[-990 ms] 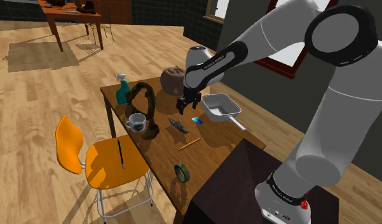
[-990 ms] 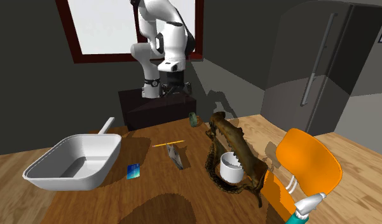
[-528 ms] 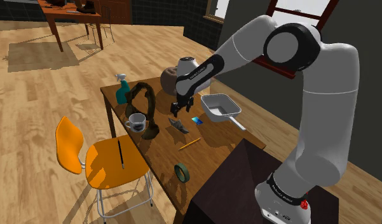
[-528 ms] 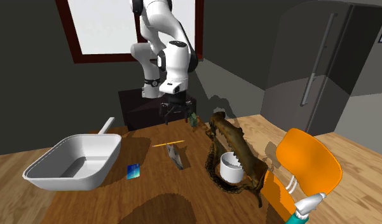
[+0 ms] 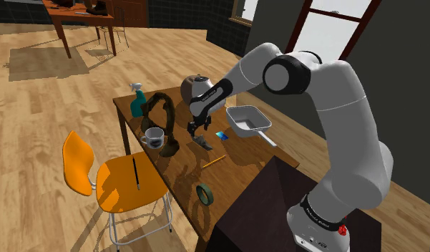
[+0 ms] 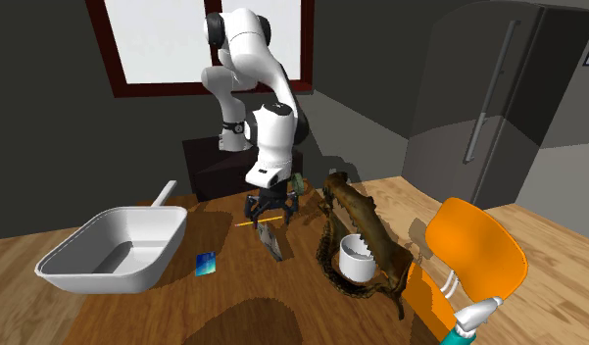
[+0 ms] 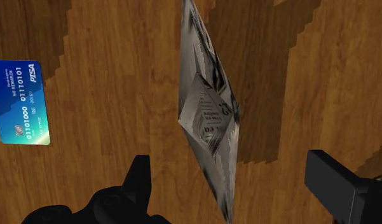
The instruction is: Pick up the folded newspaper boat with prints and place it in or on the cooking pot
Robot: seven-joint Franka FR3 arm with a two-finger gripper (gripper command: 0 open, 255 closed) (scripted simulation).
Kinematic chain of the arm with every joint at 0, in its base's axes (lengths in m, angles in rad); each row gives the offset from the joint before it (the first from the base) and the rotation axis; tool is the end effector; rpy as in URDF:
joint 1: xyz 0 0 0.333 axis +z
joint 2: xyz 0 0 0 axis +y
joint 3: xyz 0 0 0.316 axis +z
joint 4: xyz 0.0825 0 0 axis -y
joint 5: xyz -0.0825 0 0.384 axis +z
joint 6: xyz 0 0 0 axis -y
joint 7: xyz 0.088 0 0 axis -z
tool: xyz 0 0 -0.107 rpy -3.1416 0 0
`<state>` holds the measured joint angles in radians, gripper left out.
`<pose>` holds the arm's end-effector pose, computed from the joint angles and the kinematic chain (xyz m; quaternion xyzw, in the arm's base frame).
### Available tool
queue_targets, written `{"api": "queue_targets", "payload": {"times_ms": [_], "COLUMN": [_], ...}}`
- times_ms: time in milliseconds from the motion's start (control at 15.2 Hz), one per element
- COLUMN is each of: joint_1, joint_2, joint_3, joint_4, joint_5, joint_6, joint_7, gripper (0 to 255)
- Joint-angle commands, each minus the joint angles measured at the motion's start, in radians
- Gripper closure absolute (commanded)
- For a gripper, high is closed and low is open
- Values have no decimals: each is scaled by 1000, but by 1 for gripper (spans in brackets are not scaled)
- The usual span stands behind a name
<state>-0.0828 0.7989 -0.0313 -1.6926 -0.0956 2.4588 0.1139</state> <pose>0.6625 -0.0741 0.1289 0.9965 -0.0717 -0.0164 0.0408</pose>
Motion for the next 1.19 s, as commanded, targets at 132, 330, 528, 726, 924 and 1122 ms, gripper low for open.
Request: {"api": "queue_targets", "payload": {"times_ms": [132, 330, 528, 726, 924, 1122], "joint_1": [-4, -6, -8, -8, -8, -8], "joint_2": [76, 110, 140, 140, 140, 140], "joint_3": [-4, -4, -5, -5, -5, -5], "joint_4": [66, 81, 95, 95, 95, 95], "joint_5": [-2, -2, -3, -3, -3, -3], "joint_6": [8, 28, 44, 43, 43, 43], "joint_7": [-3, -3, -3, -3, -3, -3], "gripper": [0, 0, 0, 0, 0, 255]}}
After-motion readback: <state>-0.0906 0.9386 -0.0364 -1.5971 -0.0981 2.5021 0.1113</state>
